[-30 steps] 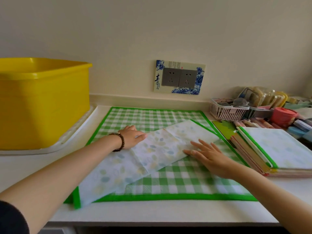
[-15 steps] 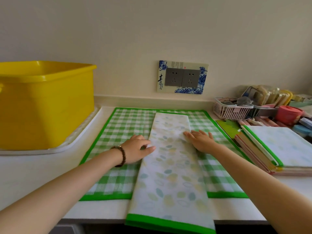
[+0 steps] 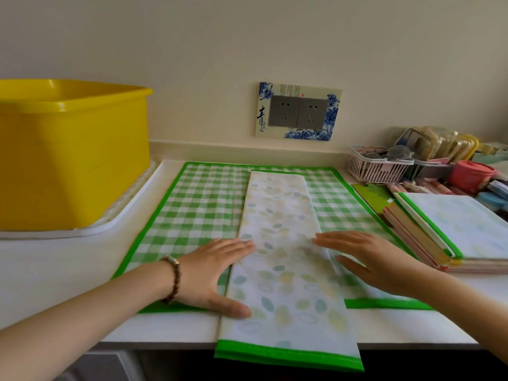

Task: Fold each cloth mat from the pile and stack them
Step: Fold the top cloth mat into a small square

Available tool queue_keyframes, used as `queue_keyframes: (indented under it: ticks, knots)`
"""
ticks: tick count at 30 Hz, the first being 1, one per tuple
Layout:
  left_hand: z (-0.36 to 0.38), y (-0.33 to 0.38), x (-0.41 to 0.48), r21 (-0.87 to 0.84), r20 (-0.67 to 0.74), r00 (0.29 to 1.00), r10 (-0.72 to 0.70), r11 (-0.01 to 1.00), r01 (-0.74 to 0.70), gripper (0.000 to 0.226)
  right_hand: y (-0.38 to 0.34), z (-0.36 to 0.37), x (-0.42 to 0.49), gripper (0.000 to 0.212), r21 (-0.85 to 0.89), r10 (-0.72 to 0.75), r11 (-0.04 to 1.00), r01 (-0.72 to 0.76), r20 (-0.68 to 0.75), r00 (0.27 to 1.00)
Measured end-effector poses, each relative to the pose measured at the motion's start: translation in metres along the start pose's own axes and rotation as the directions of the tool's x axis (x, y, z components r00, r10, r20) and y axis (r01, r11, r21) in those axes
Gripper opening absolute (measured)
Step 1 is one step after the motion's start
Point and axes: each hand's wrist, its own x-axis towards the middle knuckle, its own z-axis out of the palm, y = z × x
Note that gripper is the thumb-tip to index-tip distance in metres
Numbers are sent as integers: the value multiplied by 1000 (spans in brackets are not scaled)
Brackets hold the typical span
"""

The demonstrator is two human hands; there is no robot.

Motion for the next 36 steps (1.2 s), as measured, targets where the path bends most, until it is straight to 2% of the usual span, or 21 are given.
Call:
queue_keyframes:
  ticks: [2,3,6,14,19,24,28,30,32,34,36]
  knots:
    - [-1,-1,0,57,39,999,-2,998,0,123,0,-1,-8,68,-231,-188,957,175,-36,982]
    - [-2,0,1,76,54,999,-7,997,3,124,0,-1,-10,72,-285,-250,930,232,-29,968]
    - [-3,0,5,114,75,997,-26,993,17,125,-1,-1,-8,55,-332,-378,882,335,-72,923]
    - [-8,-2,21,57,27,997,-69,996,68,131,12,12,10,46,-257,-294,929,266,-77,953]
    - [-6,-2,19,59,3,999,-53,997,52,127,7,11,11,42,-126,-207,973,192,-118,971]
    - [-6,-2,5,70,81,996,-38,997,33,128,5,11,11,40,-79,-164,985,155,-127,978]
    - [-6,-5,6,57,86,996,-28,998,23,129,6,13,11,38,-32,-121,992,118,-125,985]
    - [-7,-9,5,-26,61,998,-18,999,20,129,6,15,11,38,26,-61,998,65,-137,989]
    - [-11,-11,5,-233,-4,998,-57,971,54,124,8,16,12,36,116,37,993,-23,-123,992]
    - [-13,-17,10,-483,-68,992,-109,874,63,119,9,16,17,34,230,138,966,-117,-78,987]
    - [-16,-24,16,-660,-118,978,-172,750,52,113,8,14,24,25,356,255,910,-213,-75,964]
